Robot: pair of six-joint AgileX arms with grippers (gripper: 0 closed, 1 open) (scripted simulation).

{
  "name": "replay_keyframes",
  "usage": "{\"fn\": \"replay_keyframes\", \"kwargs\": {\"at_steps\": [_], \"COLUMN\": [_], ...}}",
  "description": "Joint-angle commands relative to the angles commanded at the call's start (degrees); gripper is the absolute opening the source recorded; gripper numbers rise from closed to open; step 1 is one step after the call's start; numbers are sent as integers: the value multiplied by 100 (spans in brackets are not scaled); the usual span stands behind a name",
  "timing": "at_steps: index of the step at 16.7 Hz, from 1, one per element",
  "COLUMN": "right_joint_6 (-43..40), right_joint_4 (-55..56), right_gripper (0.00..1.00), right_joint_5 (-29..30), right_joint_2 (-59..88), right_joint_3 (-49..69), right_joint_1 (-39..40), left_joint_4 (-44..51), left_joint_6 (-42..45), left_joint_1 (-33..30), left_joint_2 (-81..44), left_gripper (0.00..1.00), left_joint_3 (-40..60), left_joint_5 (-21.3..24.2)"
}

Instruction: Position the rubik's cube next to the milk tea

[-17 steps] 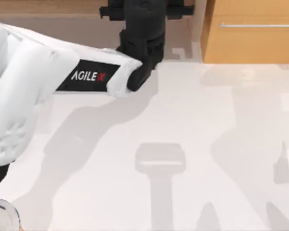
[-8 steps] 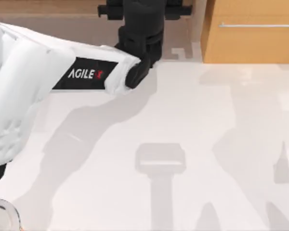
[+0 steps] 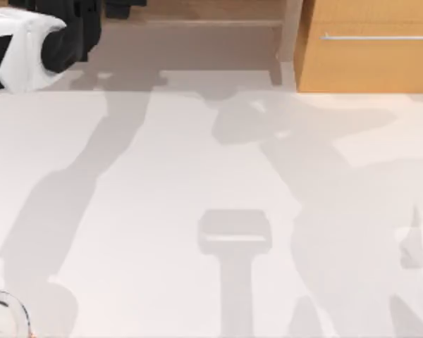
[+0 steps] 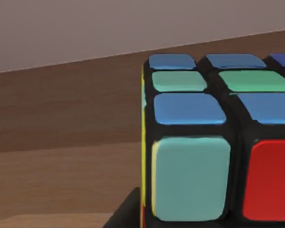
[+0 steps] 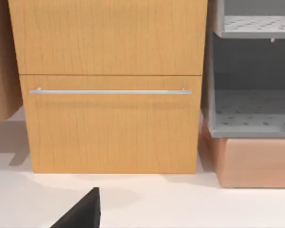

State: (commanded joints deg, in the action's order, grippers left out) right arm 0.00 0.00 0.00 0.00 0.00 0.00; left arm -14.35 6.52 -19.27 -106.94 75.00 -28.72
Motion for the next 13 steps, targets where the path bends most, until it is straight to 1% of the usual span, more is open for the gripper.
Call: {"fn": "replay_keyframes", "kwargs": {"at_steps": [5, 10, 13], "right_joint_6": [0, 0, 0], "right_joint_4": [0, 0, 0], "right_gripper": [100, 100, 100], "right_joint_5": [0, 0, 0], "right_joint_2": [0, 0, 0], "right_joint_3": [0, 0, 0], "right_joint_1": [0, 0, 0], "left_joint_4": [2822, 5633, 6952], "left_joint_6": [721, 1720, 2336], "left_joint_1": [1791, 3672, 4627], "left_joint_2": [1843, 3375, 3992], "left_gripper": [0, 0, 0], "left_joint_3": [-1282, -2497, -3063], "left_joint_5": [662, 1599, 2182]}}
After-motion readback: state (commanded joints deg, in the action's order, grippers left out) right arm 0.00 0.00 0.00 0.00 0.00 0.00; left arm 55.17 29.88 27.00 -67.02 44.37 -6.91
